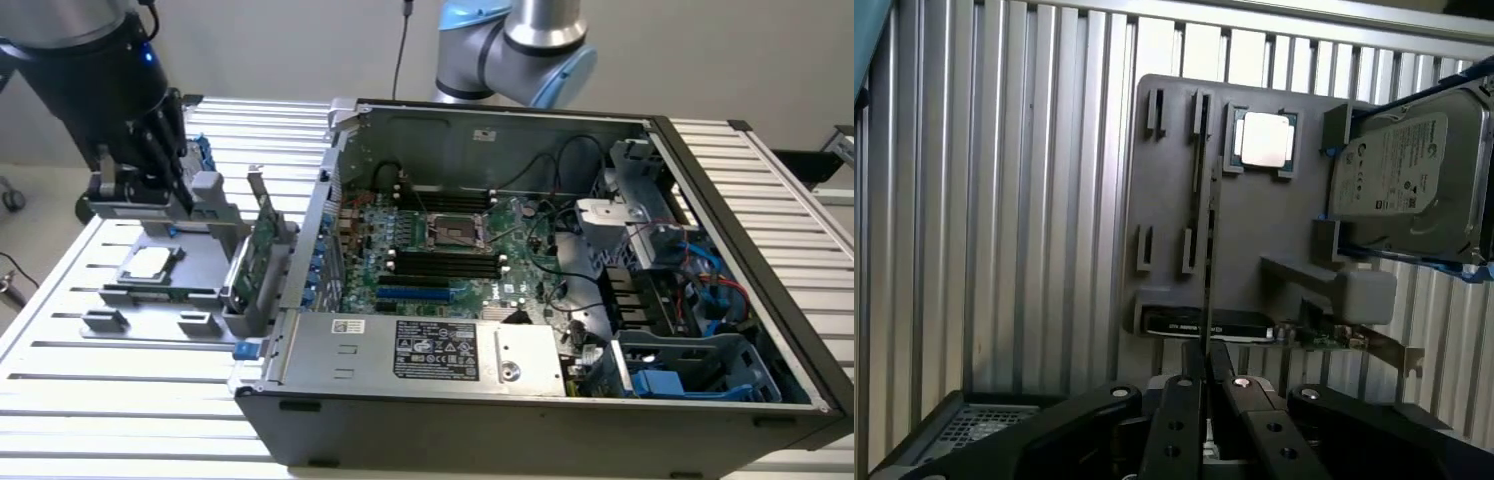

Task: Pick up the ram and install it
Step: 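Pick up the ram and move it above insertion slot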

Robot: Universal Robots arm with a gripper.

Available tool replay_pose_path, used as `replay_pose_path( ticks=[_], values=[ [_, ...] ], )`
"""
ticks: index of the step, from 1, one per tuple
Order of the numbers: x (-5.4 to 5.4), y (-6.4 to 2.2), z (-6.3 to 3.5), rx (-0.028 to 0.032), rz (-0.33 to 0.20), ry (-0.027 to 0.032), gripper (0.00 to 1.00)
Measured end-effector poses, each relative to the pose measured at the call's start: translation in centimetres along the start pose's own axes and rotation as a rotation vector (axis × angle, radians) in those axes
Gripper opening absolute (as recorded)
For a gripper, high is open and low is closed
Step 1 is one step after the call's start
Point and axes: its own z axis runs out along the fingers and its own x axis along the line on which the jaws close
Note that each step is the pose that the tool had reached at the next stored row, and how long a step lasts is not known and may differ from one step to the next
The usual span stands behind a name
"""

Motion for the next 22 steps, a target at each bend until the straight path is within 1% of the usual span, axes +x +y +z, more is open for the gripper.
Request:
replay_pose_path(
  ticks=[8, 10, 12, 18, 20, 22],
  values=[
    [-0.1, -2.95, -1.93, 0.0012, -0.006, -0.0342, 0.14],
    [-0.1, -3.76, -2.42, 0.0016, -0.008, -0.0435, 0.14],
    [-0.1, -4.54, -2.77, 0.002, -0.01, -0.052, 0.14],
    [0.1, -6.79, -2.94, 0.0021, -0.016, -0.0705, 0.14],
    [0.1, -7.68, -2.96, 0.002, -0.018, -0.0737, 0.14],
    [0.2, -8.59, -2.97, 0.0019, -0.019, -0.0747, 0.14]
  ],
)
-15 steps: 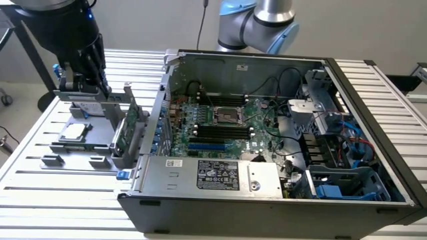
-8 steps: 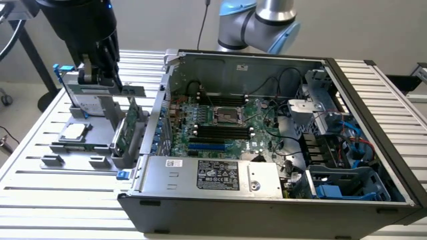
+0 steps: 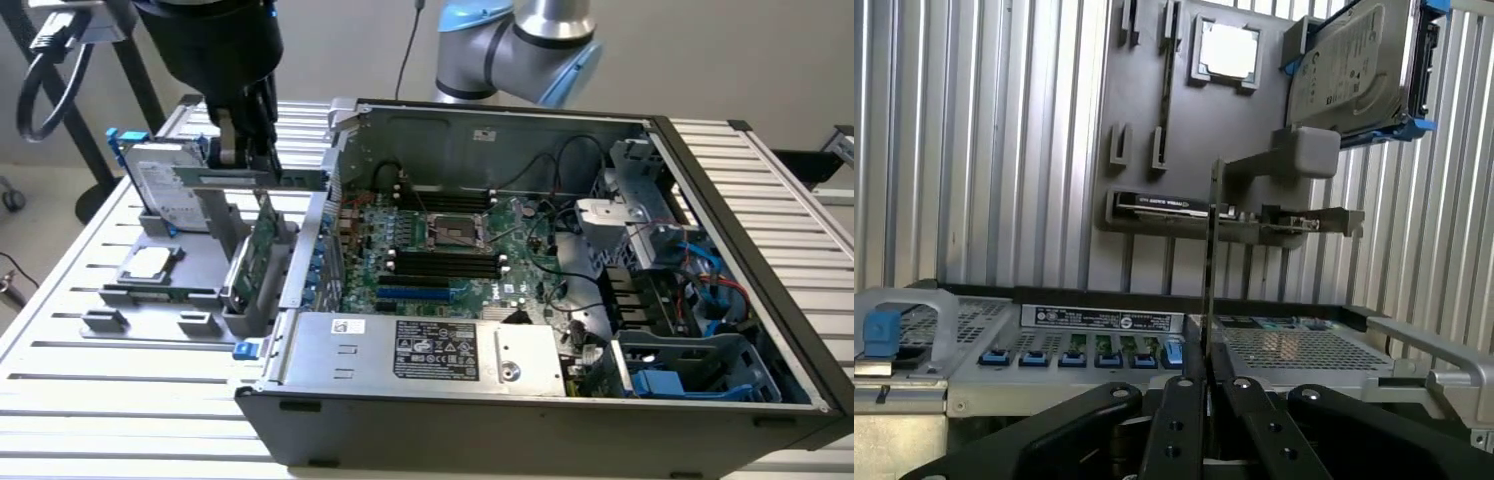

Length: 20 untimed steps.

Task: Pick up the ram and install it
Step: 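Pick up the ram and move it above insertion slot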

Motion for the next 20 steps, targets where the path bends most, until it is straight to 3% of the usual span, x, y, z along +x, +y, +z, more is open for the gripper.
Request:
replay_pose_path(
  ticks=[20],
  values=[
    [0.8, -9.06, 0.48, -0.0009, -0.004, 0.0001, 0.14]
  ],
)
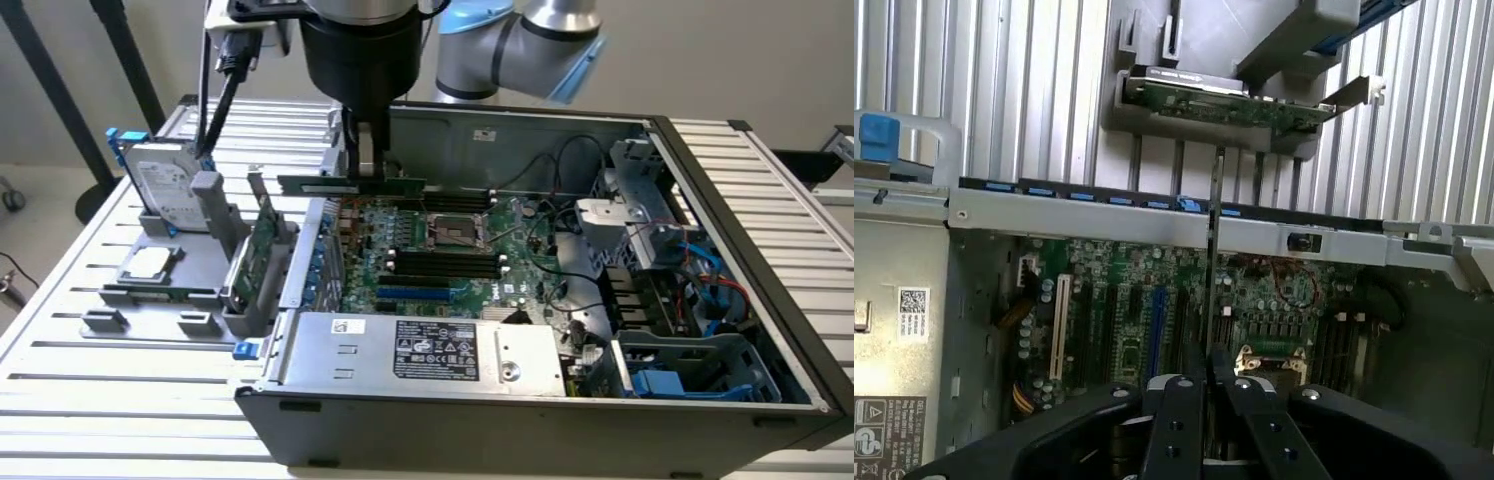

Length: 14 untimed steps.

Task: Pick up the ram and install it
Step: 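Pick up the ram and move it above insertion slot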

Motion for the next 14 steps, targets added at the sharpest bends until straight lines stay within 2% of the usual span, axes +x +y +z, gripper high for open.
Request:
replay_pose_path(
  ticks=[7, 14],
  values=[
    [0.4, -3.18, 0.49, -0.0001, 0.0, 0.0, 0.14],
    [0.8, -5.91, 1.66, -0.0002, 0.0, 0.0016, 0.14]
  ],
)
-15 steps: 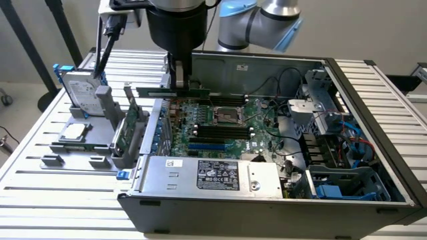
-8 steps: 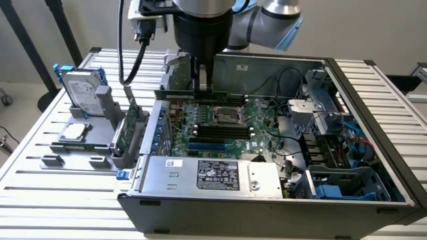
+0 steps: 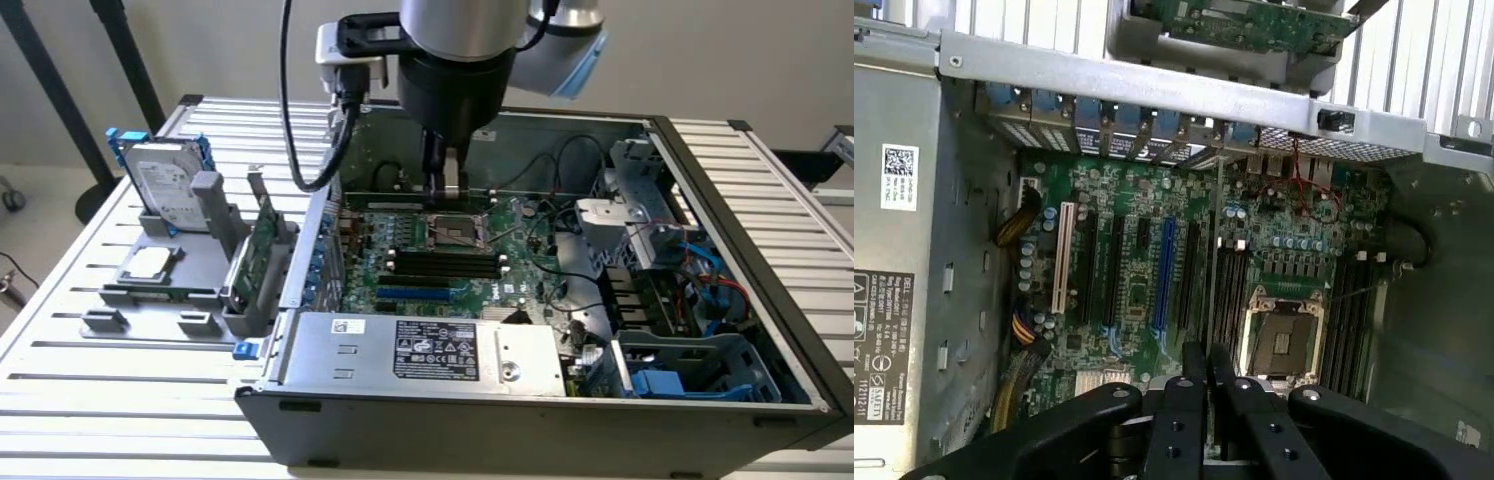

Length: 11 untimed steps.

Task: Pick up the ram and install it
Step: 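Pick up the ram and move it above insertion slot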

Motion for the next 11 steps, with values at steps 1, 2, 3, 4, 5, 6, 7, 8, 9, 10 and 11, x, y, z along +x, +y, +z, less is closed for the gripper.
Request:
replay_pose_path(
  ticks=[1, 2, 3, 4, 5, 6, 7, 8, 9, 10, 11],
  values=[
    [0.1, -0.38, 0.18, 0.0, 0.0, 0.0002, 0.14],
    [0.1, -0.72, 0.36, -0.0001, 0.0, 0.0004, 0.14],
    [0.2, -0.98, 0.54, -0.0002, 0.0, 0.0008, 0.14],
    [0.2, -1.15, 0.72, -0.0002, 0.0, 0.0014, 0.14],
    [0.1, -1.3, 0.89, -0.0003, 0.0, 0.0025, 0.14],
    [0.1, -1.41, 1.07, -0.0003, 0.0, 0.0038, 0.14],
    [-0.2, -1.49, 1.22, -0.0005, 0.0, 0.0063, 0.14],
    [-0.4, -1.59, 1.37, -0.0008, 0.0, 0.0095, 0.14],
    [-0.6, -1.68, 1.51, -0.0011, 0.0, 0.0131, 0.14],
    [-0.9, -1.78, 1.64, -0.0015, 0.0, 0.0173, 0.14],
    [-1.2, -1.87, 1.79, -0.0017, 0.001, 0.0216, 0.14]
  ],
)
